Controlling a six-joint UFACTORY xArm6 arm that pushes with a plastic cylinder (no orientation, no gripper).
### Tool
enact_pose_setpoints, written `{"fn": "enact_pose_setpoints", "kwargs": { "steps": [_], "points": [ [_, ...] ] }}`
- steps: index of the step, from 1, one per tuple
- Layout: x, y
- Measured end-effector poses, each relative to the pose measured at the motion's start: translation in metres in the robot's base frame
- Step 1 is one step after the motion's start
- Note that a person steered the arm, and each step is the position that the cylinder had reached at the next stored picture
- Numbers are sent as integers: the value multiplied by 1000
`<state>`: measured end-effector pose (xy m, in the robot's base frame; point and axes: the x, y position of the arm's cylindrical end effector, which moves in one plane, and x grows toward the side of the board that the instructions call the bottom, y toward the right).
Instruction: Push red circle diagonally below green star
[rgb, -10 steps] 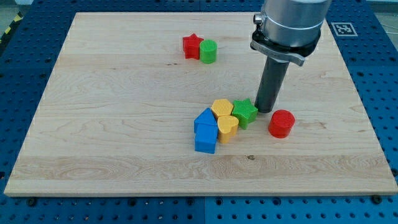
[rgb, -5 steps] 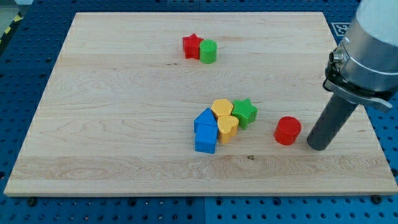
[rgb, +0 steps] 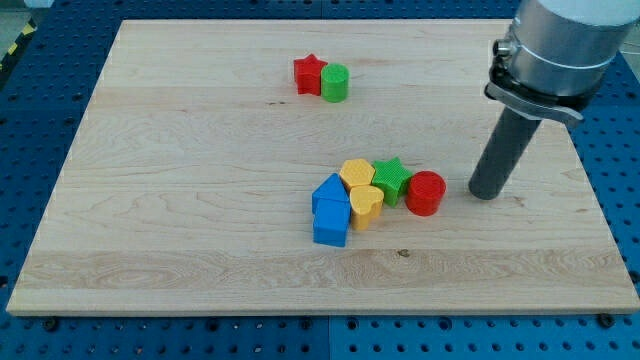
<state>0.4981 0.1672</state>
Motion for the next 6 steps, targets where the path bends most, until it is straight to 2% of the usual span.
{"fn": "enact_pose_setpoints", "kwargs": {
  "steps": [4, 5, 6],
  "points": [
    [13, -52],
    [4, -53],
    [-35, -39]
  ]
}}
